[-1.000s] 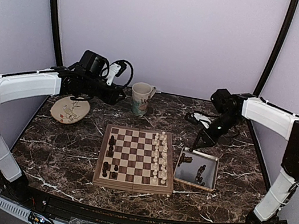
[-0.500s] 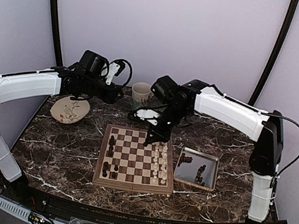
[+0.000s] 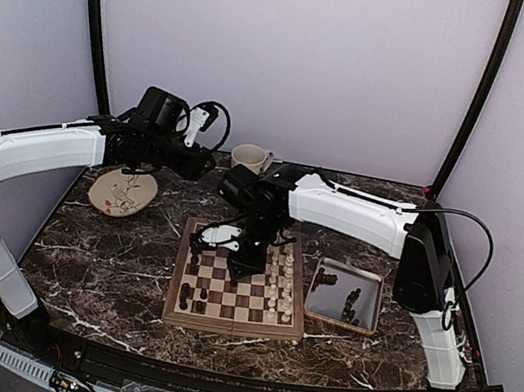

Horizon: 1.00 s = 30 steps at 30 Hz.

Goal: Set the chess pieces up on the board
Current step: Place the bishop on the chessboard, then pick up the bishop from the chessboard.

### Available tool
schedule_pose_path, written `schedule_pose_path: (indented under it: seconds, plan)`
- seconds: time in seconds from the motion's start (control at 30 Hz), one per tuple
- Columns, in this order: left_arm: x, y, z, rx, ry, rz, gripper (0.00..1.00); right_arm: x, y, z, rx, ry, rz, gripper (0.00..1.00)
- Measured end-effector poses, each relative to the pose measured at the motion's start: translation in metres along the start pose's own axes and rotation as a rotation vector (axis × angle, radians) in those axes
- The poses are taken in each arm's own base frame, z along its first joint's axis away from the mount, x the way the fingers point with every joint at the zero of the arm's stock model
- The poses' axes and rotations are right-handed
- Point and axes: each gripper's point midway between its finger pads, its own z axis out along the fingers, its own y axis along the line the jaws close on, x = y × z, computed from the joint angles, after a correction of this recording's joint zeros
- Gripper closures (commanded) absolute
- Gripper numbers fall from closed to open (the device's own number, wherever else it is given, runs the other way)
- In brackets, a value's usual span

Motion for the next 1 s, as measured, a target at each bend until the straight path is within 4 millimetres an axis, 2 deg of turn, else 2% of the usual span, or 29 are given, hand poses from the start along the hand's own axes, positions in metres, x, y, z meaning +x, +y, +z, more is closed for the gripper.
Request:
schedule_pose_path:
  seconds: [0.2,0.33,0.43,0.5,0.57,0.67,0.8,0.9,1.0]
  plan:
    - [0.000,-0.001,0.000,0.008,0.001,0.001,0.50,0.001,-0.001,-0.005,0.001,-0.011,0.009,0.72]
    - [0.002,-0.007,-0.001,0.041,0.025,0.029,0.53,0.014,0.004,-0.032,-0.016,-0.059,0.042,0.72]
    - [-0.005,-0.016,0.001,0.076,0.055,0.061,0.53,0.039,-0.002,-0.068,0.004,-0.128,0.105,0.72]
    - [-0.011,-0.034,0.004,0.111,0.082,0.105,0.53,0.065,-0.010,-0.094,0.035,-0.182,0.168,0.73]
    - [-0.005,-0.057,0.005,0.160,0.128,0.151,0.53,0.097,-0.020,-0.117,0.087,-0.242,0.242,0.73]
    - [0.019,-0.098,0.005,0.260,0.243,0.214,0.55,0.145,-0.032,-0.129,0.169,-0.292,0.347,0.73]
    - [0.066,-0.133,0.004,0.349,0.422,0.263,0.57,0.191,-0.028,-0.115,0.216,-0.329,0.440,0.72]
    - [0.104,-0.146,0.004,0.382,0.559,0.286,0.57,0.214,-0.025,-0.108,0.228,-0.353,0.503,0.71]
    - [0.132,-0.155,0.004,0.400,0.669,0.312,0.57,0.223,-0.038,-0.117,0.266,-0.399,0.538,0.71]
